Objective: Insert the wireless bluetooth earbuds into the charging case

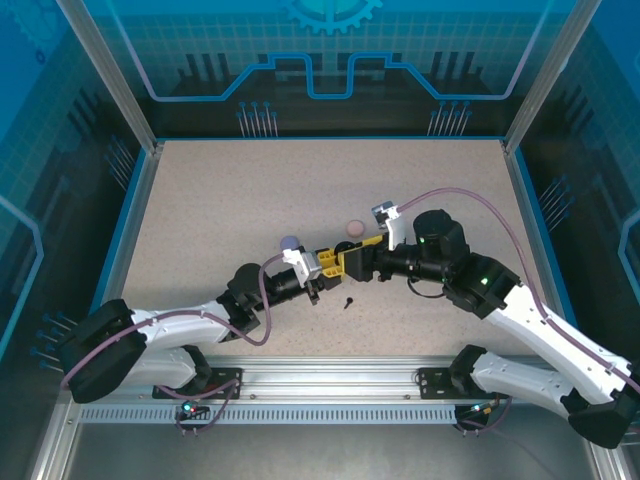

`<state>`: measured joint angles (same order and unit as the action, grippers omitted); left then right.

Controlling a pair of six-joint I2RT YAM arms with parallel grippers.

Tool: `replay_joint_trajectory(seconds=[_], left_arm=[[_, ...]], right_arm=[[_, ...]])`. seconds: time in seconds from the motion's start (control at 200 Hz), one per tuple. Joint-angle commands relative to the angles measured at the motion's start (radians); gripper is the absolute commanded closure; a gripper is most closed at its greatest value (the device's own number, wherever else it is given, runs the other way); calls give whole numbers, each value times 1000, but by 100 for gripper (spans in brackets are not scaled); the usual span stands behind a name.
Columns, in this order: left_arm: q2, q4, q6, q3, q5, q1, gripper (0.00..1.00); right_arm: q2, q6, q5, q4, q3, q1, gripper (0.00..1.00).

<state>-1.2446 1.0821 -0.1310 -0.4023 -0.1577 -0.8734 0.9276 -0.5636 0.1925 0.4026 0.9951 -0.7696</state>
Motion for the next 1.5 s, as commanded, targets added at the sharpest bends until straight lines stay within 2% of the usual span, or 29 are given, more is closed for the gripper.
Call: replay_joint_trajectory(seconds=[0.0, 0.255, 0.38, 0.58, 0.76, 0.88, 1.016, 1.236, 1.496], left_arm=[[-10, 35, 3, -17, -2, -1, 100], [-5, 35, 1, -13, 0, -1, 100], [21, 32, -5, 3, 25, -1, 100], [122, -34, -47, 54, 121, -1, 100], [257, -119, -70, 90, 190, -1, 100], [362, -234, -85, 86, 204, -2, 100], [455, -312, -97, 86, 215, 0, 100], [532, -400, -107, 78, 230, 1, 100], [516, -398, -100, 72, 226, 1, 100]], right_arm=[[-15, 8, 8, 6, 22, 1, 32], [-33, 23, -39, 49, 30, 0, 31], [-88, 19, -166, 118, 33, 0, 29], [-124, -43, -381, 332, 48, 1, 30], [-107, -128, -428, 364, -37, -2, 33], [-15, -176, -421, 303, -144, -22, 33], [172, -194, -460, 238, -188, -77, 30], [443, -163, -500, 183, -121, -148, 19], [661, -129, -525, 190, 4, -183, 15]])
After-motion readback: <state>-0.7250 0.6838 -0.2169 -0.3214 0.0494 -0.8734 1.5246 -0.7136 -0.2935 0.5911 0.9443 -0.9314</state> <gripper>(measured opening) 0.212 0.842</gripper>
